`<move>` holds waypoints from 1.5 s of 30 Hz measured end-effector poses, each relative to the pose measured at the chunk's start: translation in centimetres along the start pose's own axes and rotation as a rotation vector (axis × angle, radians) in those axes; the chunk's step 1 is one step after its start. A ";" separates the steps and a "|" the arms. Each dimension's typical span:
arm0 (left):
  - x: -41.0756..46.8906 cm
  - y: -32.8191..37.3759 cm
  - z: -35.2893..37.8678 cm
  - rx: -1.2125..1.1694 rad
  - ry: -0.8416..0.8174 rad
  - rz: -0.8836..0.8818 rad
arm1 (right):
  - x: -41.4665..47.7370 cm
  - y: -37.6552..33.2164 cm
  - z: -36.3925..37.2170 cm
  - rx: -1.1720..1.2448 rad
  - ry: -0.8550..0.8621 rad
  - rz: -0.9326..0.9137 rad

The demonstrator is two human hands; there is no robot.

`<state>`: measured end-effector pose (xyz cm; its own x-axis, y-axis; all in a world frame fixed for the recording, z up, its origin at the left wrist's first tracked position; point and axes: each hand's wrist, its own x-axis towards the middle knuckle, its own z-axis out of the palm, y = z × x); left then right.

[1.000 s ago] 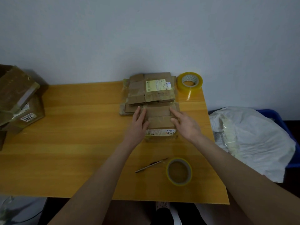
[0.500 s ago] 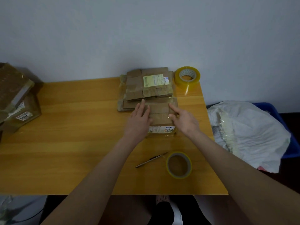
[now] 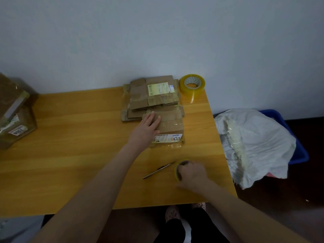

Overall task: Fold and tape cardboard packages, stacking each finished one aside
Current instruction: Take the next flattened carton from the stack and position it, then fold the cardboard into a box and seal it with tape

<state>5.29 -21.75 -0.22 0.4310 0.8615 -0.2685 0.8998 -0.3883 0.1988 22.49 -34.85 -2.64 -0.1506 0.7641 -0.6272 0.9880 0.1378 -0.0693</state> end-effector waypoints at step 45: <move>-0.2 0.4 -1.9 -0.961 0.461 -0.607 | 3.3 2.9 -17.0 0.441 0.479 -0.251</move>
<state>5.43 -21.47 1.73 -0.2807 0.9293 -0.2399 0.4470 0.3478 0.8241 24.33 -21.19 8.27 -0.2745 0.9503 -0.1465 0.8274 0.1559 -0.5395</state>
